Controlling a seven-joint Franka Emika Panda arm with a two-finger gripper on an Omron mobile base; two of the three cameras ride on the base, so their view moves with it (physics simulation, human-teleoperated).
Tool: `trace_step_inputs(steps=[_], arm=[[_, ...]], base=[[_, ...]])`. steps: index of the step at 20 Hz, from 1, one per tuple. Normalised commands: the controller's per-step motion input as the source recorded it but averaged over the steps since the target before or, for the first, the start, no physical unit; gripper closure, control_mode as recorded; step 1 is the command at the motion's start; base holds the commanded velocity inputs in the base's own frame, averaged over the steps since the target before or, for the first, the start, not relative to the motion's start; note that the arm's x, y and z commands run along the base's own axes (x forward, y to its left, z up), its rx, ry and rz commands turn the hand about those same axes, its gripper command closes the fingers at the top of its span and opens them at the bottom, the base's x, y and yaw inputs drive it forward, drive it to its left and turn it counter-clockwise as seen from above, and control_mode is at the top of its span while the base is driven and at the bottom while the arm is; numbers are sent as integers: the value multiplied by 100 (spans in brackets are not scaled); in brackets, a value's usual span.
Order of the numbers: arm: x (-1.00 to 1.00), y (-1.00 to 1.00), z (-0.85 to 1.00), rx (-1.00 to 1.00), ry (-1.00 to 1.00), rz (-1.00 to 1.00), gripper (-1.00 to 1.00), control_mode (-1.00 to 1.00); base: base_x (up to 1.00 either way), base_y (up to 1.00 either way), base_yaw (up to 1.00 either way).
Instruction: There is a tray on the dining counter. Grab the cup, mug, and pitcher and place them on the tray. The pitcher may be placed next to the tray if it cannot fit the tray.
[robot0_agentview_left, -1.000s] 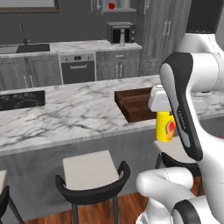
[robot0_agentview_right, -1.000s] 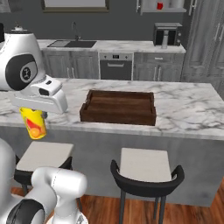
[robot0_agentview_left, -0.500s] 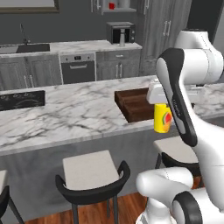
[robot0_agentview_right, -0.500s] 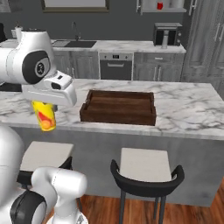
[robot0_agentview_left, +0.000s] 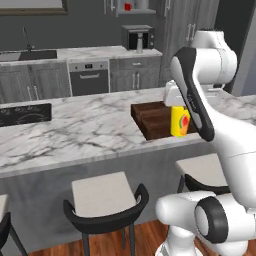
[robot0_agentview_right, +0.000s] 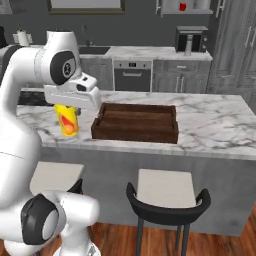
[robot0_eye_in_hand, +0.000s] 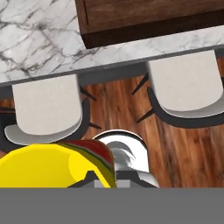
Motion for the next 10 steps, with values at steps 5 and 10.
trace_step_inputs(steps=[5, 10], arm=[[53, 0, 0, 0, 0, 0, 100, -100], [43, -10, 0, 0, 0, 0, 100, -100]], base=[[0, 0, 0], [0, 0, 0]])
